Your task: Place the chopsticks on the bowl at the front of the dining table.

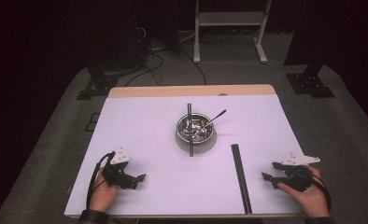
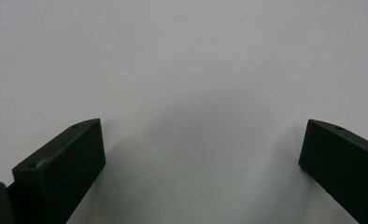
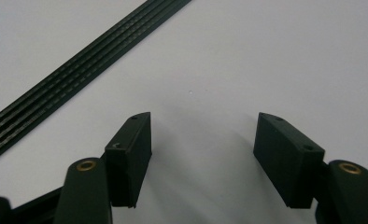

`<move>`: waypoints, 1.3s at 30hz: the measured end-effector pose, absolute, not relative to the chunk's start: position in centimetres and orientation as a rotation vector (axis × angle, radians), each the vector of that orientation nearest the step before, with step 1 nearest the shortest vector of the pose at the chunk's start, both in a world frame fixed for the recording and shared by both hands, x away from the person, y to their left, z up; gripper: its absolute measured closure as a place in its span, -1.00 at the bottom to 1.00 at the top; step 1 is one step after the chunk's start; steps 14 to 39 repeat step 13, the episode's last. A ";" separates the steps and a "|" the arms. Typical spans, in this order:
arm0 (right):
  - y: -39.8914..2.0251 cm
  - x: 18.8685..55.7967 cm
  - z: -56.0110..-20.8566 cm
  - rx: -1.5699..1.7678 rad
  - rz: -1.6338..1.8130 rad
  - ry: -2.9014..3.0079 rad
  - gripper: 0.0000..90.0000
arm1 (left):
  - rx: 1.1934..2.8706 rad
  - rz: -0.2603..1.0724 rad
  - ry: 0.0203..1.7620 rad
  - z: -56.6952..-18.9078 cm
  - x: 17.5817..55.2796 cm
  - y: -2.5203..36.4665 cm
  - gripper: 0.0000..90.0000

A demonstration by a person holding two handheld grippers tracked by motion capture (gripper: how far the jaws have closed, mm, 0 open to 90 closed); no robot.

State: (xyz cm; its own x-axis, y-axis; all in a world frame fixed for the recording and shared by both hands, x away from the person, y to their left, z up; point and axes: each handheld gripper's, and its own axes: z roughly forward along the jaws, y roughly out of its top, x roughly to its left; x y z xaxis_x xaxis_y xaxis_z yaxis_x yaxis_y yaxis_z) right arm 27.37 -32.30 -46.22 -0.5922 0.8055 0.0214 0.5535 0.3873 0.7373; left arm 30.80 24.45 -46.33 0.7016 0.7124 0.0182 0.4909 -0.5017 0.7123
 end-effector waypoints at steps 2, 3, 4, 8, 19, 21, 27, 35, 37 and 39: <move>-32.4 27.2 -46.4 1.175 1.051 2.303 -0.25 | 2.203 0.406 0.914 -46.3 30.8 24.4 -1.00; -32.4 27.2 -46.4 1.171 1.048 2.304 -0.26 | 2.203 0.406 0.914 -46.3 30.8 24.4 -1.00; -32.3 27.2 -46.4 1.165 1.040 2.306 -0.27 | 2.204 0.406 0.913 -46.3 30.8 24.4 -1.00; -32.3 27.2 -46.4 1.162 1.041 2.303 -0.27 | 2.204 0.407 0.913 -46.3 30.8 24.4 -1.00; -32.3 27.1 -46.4 1.156 1.039 2.300 -0.27 | 2.203 0.405 0.914 -46.3 30.8 24.4 -1.00; -32.3 27.1 -46.4 1.156 1.039 2.300 -0.27 | 2.203 0.405 0.914 -46.3 30.8 24.4 -1.00; -32.3 27.1 -46.4 1.156 1.039 2.300 -0.27 | 2.203 0.405 0.914 -46.3 30.8 24.4 -1.00; -32.3 27.1 -46.4 1.156 1.039 2.300 -0.27 | 2.203 0.405 0.914 -46.3 30.8 24.4 -1.00; -32.3 27.1 -46.4 1.156 1.039 2.300 -0.27 | 2.203 0.405 0.914 -46.3 30.8 24.4 -1.00; -32.3 27.1 -46.4 1.156 1.039 2.300 -0.27 | 2.203 0.405 0.914 -46.3 30.8 24.4 -1.00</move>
